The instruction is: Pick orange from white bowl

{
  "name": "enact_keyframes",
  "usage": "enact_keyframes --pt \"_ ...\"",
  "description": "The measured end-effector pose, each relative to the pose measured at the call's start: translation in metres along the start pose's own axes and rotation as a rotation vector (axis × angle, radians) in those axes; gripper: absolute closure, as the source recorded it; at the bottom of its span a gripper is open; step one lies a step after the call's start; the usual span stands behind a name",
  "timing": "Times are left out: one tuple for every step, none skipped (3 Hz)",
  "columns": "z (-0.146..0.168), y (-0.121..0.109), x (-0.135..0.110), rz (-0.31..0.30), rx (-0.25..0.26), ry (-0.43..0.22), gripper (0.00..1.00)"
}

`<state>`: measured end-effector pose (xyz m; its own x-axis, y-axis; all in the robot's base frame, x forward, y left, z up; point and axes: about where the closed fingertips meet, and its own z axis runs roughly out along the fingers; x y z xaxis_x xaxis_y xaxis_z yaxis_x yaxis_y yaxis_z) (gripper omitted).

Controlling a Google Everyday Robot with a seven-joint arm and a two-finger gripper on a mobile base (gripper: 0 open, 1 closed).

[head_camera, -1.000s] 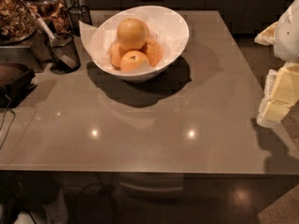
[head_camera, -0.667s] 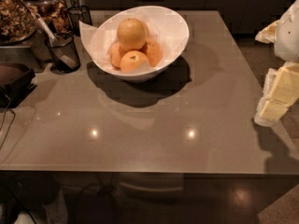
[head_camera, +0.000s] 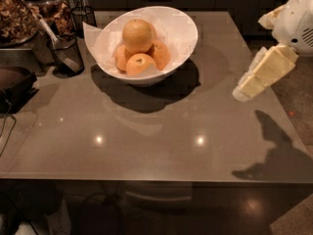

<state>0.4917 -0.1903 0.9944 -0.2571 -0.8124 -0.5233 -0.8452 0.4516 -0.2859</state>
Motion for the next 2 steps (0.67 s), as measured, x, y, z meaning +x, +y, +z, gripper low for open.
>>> enact_keyframes --pt "0.0009 0.0047 -0.0108 0.011 -0.019 -0.038 0.00" --pt "0.0009 0.0045 -0.0105 0.010 -0.017 -0.037 0.00"
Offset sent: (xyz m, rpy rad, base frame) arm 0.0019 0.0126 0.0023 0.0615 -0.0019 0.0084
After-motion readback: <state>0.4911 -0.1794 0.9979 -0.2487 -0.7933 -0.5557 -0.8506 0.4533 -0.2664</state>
